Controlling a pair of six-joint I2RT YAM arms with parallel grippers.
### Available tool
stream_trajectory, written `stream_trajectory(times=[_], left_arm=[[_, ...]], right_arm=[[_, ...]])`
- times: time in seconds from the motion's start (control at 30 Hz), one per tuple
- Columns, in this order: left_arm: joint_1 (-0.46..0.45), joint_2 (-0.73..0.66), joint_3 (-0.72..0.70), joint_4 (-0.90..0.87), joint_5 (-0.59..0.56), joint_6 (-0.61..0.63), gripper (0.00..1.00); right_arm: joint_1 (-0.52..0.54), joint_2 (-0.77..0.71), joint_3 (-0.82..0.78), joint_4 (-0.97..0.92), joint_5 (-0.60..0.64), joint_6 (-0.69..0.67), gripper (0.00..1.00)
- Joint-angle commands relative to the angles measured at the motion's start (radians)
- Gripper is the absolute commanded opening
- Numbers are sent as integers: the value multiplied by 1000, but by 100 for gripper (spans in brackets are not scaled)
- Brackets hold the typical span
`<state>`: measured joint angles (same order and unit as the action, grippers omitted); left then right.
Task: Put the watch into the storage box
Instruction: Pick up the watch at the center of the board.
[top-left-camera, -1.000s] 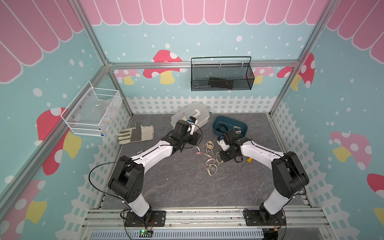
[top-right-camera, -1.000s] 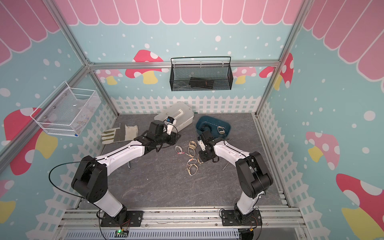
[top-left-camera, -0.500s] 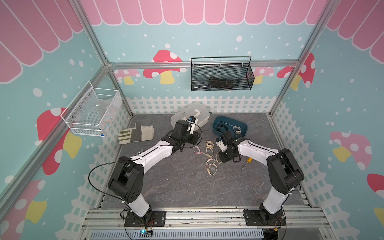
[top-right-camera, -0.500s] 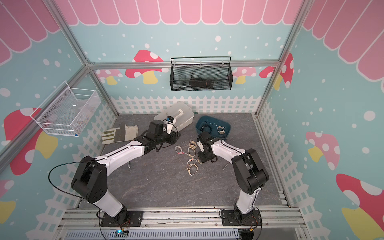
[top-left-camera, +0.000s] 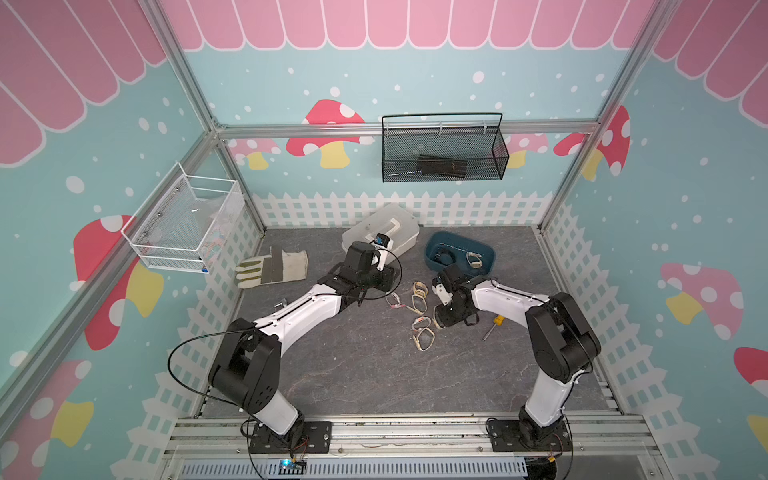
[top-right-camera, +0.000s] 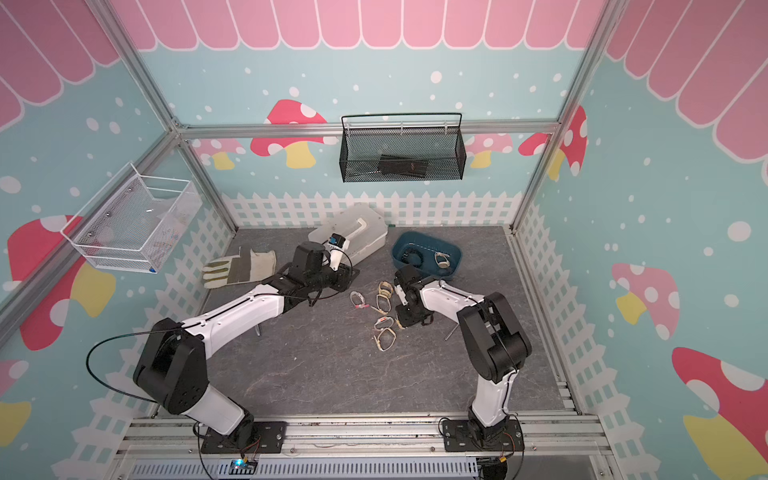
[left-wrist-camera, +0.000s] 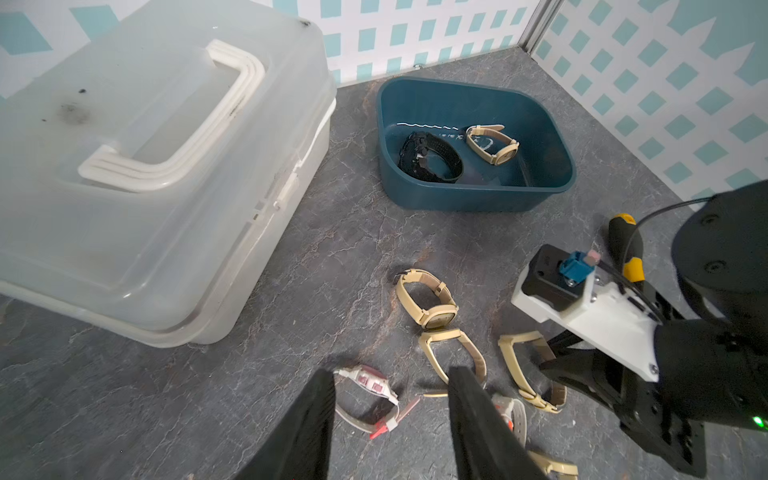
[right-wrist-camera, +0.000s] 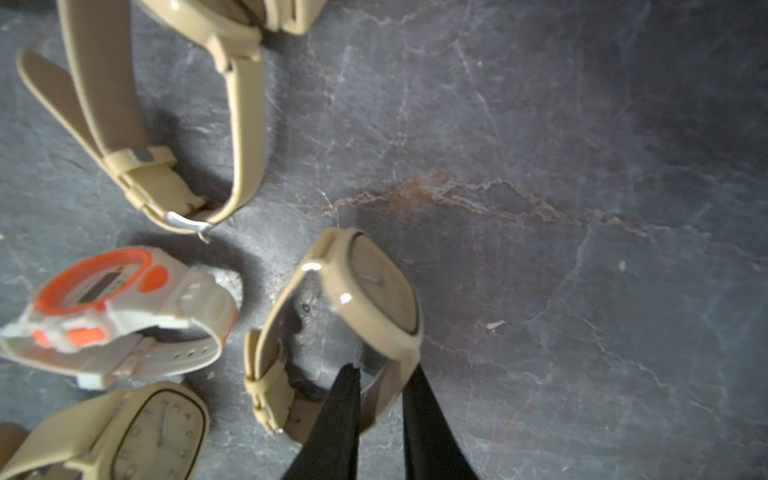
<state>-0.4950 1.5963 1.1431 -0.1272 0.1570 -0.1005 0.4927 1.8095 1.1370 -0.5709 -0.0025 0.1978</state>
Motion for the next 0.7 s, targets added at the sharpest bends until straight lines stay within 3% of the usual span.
stream_trajectory(times=[0.0,0.37,0.67], left_arm=[[3,-33,-11,-8,-12,18,48],[3,-40,-5,-9,-2,18,48],[3,-59,-7,-8,32,34,48]], right_arm=[[7,7,9,5,13,5,17],[7,-10,3,2,24,-7,0],[7,-136,3,70,15,-95,0]])
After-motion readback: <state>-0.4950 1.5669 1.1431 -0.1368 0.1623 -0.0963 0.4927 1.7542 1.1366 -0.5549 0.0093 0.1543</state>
